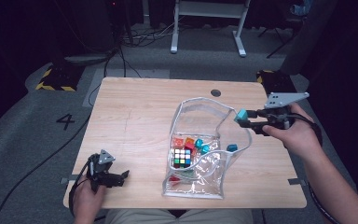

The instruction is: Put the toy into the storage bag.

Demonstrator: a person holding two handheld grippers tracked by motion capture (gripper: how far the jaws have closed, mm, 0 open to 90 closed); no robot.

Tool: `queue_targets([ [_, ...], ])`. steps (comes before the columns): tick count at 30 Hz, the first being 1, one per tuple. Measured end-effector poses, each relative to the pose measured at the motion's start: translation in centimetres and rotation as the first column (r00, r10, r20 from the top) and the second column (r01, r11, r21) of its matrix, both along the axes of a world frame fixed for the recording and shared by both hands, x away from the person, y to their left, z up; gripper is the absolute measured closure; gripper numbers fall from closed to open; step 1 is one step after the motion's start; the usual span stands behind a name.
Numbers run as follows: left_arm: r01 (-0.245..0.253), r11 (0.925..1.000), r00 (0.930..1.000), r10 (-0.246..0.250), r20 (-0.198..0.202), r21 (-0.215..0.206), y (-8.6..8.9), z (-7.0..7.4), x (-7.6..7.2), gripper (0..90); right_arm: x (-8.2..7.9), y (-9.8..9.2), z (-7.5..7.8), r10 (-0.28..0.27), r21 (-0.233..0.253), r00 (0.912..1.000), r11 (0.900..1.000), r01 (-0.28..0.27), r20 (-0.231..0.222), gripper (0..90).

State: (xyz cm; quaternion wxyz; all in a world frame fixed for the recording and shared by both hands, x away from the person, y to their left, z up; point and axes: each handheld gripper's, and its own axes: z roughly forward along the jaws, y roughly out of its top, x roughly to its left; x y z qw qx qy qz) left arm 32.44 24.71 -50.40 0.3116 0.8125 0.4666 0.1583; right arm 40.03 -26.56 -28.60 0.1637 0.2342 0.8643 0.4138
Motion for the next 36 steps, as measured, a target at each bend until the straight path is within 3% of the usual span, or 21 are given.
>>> queue_targets([
  [10, 0.004, 1.0000, 1.0000, -0.004, -0.005, 0.002, 0.0, 0.0, 0.0, 0.0, 0.2, 6.0, -0.2, 0.145, -0.042, 0.9894, 0.989, -0.145, 0.005, 59.2],
  [20, 0.003, 1.0000, 1.0000, -0.003, -0.003, 0.004, 0.0, 0.0, 0.0, 0.0, 1.3, 10.0, -0.8, 0.217, -0.072, 0.9761, 0.973, -0.217, -0.004, 59.2],
  [25, 0.006, 1.0000, 1.0000, -0.006, -0.005, 0.003, 0.0, 0.0, 0.0, 0.0, 1.9, 11.6, -1.8, 0.246, -0.066, 0.9687, 0.967, -0.248, -0.033, 59.2],
  [29, 0.006, 1.0000, 1.0000, -0.006, -0.005, 0.003, 0.0, 0.1, 0.0, 0.0, 1.9, 12.8, -2.6, 0.273, -0.069, 0.9605, 0.959, -0.276, -0.053, 59.2],
  [36, 0.004, 1.0000, 1.0000, -0.004, -0.005, 0.002, 0.0, 0.0, 0.0, 0.0, 1.0, 15.0, -3.6, 0.340, -0.077, 0.9375, 0.935, -0.345, -0.072, 59.2],
])
